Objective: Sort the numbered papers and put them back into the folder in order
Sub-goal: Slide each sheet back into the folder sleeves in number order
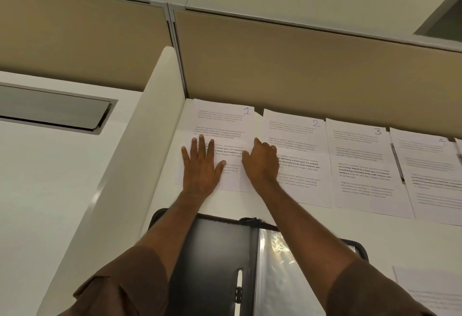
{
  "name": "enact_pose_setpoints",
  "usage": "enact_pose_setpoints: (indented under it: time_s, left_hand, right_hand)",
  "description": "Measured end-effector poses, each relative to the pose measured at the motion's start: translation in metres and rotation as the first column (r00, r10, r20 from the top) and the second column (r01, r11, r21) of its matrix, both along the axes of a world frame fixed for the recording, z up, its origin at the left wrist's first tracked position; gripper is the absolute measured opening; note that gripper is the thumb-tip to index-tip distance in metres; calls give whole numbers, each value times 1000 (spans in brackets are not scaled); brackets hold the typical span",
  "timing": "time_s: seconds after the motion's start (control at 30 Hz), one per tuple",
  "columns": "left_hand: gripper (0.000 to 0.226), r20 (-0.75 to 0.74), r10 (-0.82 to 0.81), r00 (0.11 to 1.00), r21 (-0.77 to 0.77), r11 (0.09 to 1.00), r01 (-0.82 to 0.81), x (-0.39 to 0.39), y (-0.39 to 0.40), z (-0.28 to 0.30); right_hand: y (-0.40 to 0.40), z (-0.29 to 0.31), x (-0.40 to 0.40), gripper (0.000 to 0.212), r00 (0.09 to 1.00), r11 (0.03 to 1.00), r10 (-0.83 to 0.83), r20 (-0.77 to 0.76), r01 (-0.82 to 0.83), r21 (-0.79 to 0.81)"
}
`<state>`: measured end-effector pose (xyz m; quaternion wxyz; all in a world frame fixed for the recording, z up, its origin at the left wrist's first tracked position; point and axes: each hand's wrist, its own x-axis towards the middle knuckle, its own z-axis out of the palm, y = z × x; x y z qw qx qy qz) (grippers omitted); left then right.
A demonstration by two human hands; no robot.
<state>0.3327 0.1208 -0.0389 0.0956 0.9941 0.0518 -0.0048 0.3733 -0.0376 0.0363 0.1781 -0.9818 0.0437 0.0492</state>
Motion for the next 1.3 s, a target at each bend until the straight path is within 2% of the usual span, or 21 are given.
enact_pose_setpoints:
  time_s: [0.07, 0.17, 0.27, 0.37, 0.43, 0.6, 0.73, 0.9, 1.0, 1.13, 1.23, 1.3]
  left_hand:
    - [86, 28, -2, 1000, -6, 1000, 3, -1, 0, 0]
    - [86, 35, -5, 999, -8, 1000, 5, -2, 0, 0]
    - [85, 35, -6, 999, -11, 1000, 6, -2, 0, -1]
    - [83, 54, -8, 998, -34, 999, 10, -2, 1, -2]
    - [81, 72, -8, 997, -51, 999, 12, -2, 1, -3]
    - [81, 65, -2, 998, -101, 995, 9, -1, 3, -2]
    - [82, 100, 9, 995, -182, 983, 9, -3, 3, 5]
    - [79, 186, 75, 980, -357, 934, -4, -8, 1, 24]
    - [76, 186, 184, 965, -556, 830, -51, -19, -4, 48]
    - [78, 96, 280, 955, -812, 577, -88, -45, -21, 88]
    - [86, -52, 296, 954, -941, 307, -146, -69, -33, 117]
    - [88, -165, 312, 936, -969, 125, -212, -90, -39, 130]
  right_hand:
    - [4, -1, 5, 28, 999, 998, -34, -25, 35, 46]
    - [6, 4, 12, 35, 985, 966, -139, -105, 158, 203]
    - [4, 5, 21, 42, 943, 853, -234, -237, 316, 416]
    - [6, -1, 28, 15, 911, 704, -255, -323, 404, 584]
    - [9, -1, 25, 14, 896, 631, -259, -361, 440, 639]
    - [9, 0, 11, 15, 969, 815, -198, -147, 246, 525]
    - [0, 4, 5, 13, 969, 775, -217, -120, 246, 582]
    - [-31, 23, -10, 3, 960, 689, -251, -122, 266, 674]
    - [-54, 45, -31, 16, 966, 642, -233, -109, 237, 729]
    - [-83, 72, -72, 9, 975, 589, -191, -117, 209, 781]
    - [-106, 90, -111, 12, 974, 549, -170, -149, 219, 807]
    - [-123, 99, -138, 12, 972, 538, -167, -162, 228, 811]
